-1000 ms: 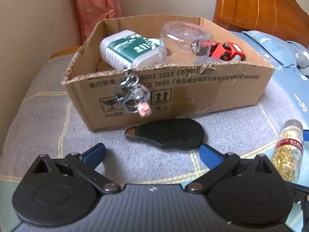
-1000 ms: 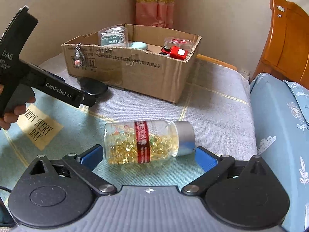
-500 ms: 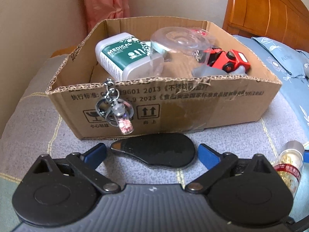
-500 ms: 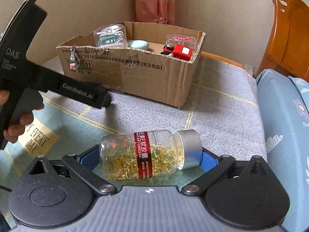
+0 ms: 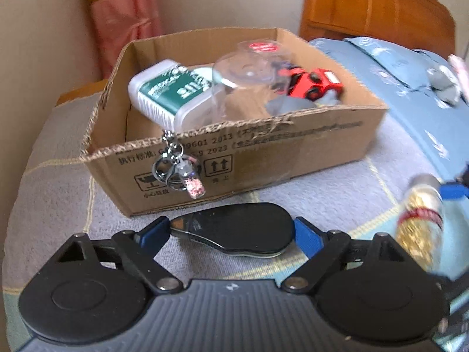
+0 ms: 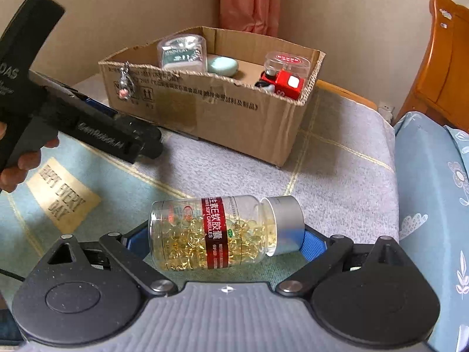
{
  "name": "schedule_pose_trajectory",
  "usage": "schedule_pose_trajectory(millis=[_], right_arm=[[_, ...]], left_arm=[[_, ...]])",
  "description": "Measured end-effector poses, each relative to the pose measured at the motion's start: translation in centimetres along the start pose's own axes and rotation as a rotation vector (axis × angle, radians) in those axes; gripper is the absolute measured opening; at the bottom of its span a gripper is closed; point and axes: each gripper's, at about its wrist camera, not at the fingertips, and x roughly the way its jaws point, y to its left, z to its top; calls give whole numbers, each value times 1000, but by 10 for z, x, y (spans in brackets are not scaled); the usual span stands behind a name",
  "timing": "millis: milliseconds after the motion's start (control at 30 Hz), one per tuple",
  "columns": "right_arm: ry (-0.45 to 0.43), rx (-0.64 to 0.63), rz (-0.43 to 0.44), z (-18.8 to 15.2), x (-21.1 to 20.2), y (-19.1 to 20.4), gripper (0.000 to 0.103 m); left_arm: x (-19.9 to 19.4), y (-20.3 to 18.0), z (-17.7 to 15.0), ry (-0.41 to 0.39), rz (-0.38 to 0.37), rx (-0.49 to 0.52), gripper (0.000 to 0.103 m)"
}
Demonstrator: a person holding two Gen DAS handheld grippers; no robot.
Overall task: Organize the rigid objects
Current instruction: 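Carry the capsule bottle and black paddle into the box and open both grippers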
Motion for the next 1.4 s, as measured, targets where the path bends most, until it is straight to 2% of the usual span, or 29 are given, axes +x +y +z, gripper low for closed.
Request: schedule_pose_trajectory(millis=[333,633,900,1033,1200,1400], right_arm=[[-79,-3,43,36,-28,-10,99],[-152,7,66,97,-25,-23,99],[-181,42,70,158,-6,-29,99],[-147,78,73,181,18,-34,99],[-91,131,86,194,49,-40,100],[-92,127,114,188,52,-40,103]], left_arm=[[-54,10,17,-13,-60,54,89],[-74,29,80,-84,-11,72,89],[-35,49,154,-85,48,58,89],[-5,58,181,-66,66,47,89],[31,64,202,-31,88,37,89],[57,70,204,-25,93,-5,91]])
